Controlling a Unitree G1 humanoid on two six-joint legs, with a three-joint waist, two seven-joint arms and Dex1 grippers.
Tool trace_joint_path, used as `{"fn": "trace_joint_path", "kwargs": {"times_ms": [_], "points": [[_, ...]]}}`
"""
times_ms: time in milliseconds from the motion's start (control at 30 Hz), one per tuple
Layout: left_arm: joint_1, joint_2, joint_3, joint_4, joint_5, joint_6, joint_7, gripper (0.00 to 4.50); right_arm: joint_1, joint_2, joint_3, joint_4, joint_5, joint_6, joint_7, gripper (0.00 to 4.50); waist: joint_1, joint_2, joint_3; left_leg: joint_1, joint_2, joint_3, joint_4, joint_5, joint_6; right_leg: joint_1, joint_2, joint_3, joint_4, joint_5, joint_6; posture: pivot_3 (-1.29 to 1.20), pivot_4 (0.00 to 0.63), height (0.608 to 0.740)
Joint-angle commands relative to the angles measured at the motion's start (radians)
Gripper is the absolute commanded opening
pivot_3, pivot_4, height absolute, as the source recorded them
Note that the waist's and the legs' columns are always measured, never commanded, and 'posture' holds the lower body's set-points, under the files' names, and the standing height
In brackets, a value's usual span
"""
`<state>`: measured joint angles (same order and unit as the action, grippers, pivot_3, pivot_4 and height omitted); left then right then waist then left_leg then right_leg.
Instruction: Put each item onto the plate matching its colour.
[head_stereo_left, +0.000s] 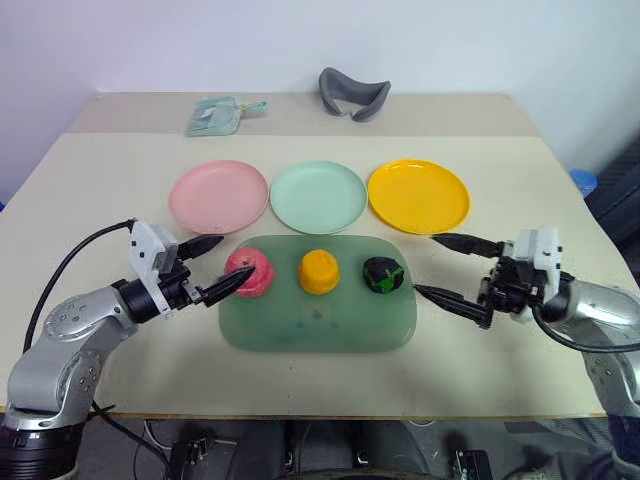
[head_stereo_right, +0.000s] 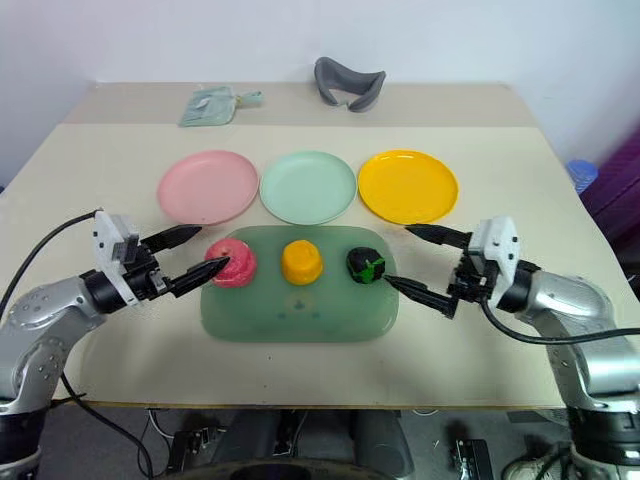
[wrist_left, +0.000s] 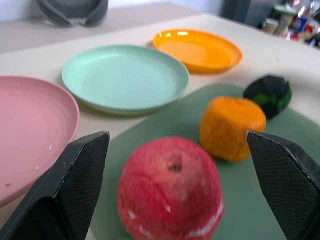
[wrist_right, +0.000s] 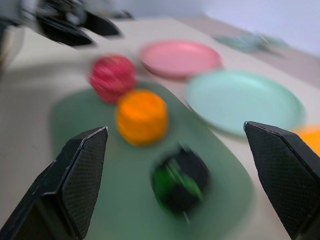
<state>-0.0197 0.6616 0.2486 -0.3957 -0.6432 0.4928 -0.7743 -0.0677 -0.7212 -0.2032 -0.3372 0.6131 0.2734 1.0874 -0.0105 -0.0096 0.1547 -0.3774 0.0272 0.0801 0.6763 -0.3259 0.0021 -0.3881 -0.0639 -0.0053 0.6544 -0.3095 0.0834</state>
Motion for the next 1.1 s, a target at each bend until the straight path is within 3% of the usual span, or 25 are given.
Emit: {"fn": "trace_joint_path", "kwargs": {"times_ms": [33, 433, 1100], "points": [[-0.007, -0.008, -0.002, -0.038, 0.002, -0.001, 0.024, 4.5, -0.019, 0.012, 0.026, -0.004, 0.021, -0.024, 0.045, 4.44, 0.001, 0.0, 0.0, 0.0, 0.0, 0.0, 0.0, 0.0, 0.0, 0.0, 0.0, 0.0, 0.0, 0.0, 0.0, 0.0, 0.15, 0.74], [0.017, -0.035, -0.033, -0.064, 0.075, -0.02, 0.11, 4.5, -0.133, 0.078, 0.097, 0.092, -0.031, -0.116, 0.088, 4.44, -0.001, 0.0, 0.0, 0.0, 0.0, 0.0, 0.0, 0.002, -0.004, 0.0, 0.0, 0.0, 0.0, 0.0, 0.0, 0.0, 0.15, 0.74], [0.05, -0.122, -0.119, -0.017, 0.209, -0.064, 0.173, 4.5, -0.163, 0.095, 0.118, 0.139, -0.062, -0.165, 0.093, 4.44, -0.004, 0.0, 0.0, 0.0, 0.0, 0.0, 0.0, 0.002, -0.004, -0.001, -0.001, 0.0, 0.0, 0.0, 0.0, 0.0, 0.15, 0.74]]}}
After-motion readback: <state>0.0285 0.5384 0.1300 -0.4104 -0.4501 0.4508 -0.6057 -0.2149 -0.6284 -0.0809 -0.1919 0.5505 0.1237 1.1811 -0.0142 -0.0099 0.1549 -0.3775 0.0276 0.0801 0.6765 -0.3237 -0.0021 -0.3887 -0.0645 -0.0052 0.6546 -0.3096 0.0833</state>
